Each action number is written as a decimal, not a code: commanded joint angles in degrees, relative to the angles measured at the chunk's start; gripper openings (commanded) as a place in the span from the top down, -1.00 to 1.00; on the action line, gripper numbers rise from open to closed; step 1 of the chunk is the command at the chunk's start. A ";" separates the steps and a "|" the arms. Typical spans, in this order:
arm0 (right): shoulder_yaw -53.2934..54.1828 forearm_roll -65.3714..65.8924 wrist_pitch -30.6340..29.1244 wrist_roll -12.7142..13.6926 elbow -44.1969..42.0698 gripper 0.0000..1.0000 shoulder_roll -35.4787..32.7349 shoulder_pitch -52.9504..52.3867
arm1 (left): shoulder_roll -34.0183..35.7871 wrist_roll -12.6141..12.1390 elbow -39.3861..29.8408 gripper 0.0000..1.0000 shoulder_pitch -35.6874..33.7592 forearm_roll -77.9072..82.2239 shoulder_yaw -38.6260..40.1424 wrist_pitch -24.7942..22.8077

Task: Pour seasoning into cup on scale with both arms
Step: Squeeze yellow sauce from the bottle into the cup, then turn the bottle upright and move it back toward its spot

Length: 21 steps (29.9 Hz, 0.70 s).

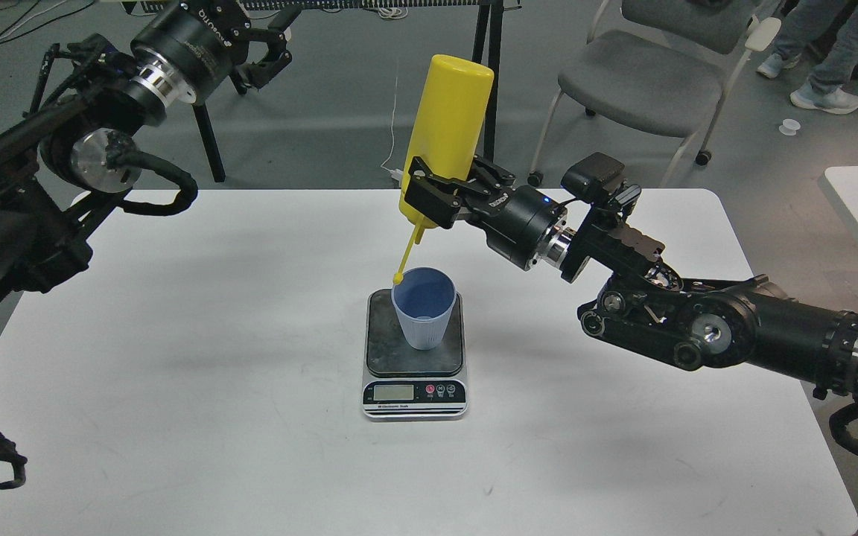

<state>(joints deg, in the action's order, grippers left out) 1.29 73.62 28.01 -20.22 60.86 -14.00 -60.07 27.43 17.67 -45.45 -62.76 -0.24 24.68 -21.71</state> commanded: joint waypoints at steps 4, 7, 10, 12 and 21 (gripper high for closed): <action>0.21 -2.94 -0.01 0.44 1.63 0.48 -1.90 0.39 | 0.52 0.00 -0.08 -0.99 0.01 -0.02 0.02 0.00; 0.29 -12.15 -0.01 0.88 6.88 0.54 -6.11 0.39 | 0.70 0.00 -0.08 -0.99 0.01 0.06 0.02 0.00; 2.30 -20.07 -1.72 0.88 13.04 0.55 -11.99 0.39 | 0.70 0.00 -0.08 -0.99 0.01 0.06 -0.07 0.00; 5.82 -24.47 -4.36 0.88 16.38 0.54 -16.13 1.00 | 0.70 0.00 -0.08 -0.99 0.01 0.15 -0.07 0.00; 24.44 -43.72 -15.34 0.88 24.22 0.54 -23.09 13.03 | 0.52 0.00 -0.08 -0.99 0.01 0.24 -0.16 -0.08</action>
<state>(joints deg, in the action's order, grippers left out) 19.65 34.97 16.51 -19.48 84.01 -36.42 -50.97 28.04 17.67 -45.53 -62.75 0.01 24.61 -21.74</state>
